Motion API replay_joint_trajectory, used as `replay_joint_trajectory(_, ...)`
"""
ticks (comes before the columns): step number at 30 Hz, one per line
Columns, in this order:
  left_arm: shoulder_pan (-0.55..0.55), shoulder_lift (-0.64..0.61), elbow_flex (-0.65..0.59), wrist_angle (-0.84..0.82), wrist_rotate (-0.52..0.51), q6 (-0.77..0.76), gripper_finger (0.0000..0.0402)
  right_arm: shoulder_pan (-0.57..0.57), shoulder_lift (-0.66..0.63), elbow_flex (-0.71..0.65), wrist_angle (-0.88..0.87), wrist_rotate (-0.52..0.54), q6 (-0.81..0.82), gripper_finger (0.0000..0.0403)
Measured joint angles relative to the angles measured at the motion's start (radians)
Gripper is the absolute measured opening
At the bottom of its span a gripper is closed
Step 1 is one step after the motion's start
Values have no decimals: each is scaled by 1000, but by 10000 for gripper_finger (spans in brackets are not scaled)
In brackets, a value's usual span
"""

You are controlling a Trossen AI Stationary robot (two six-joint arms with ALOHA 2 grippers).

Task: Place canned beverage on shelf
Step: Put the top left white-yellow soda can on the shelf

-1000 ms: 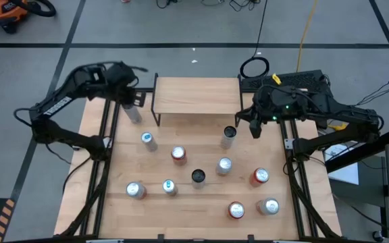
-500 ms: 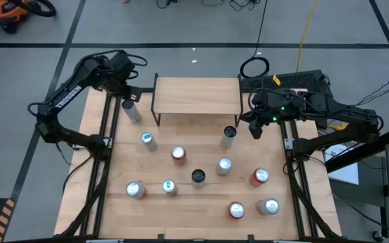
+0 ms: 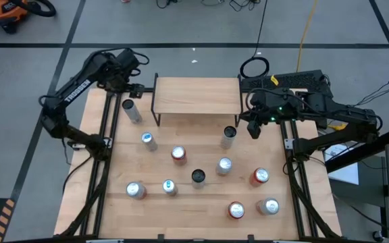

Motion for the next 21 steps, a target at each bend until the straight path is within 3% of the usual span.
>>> replay_joint_trajectory(10, 75, 28, -2, 0, 25, 61, 327, 0, 0, 0, -1, -2, 24, 0)
replay_joint_trajectory(21, 82, 26, -161, 25, 45, 69, 327, 0, 0, 0, -16, -2, 83, 0)
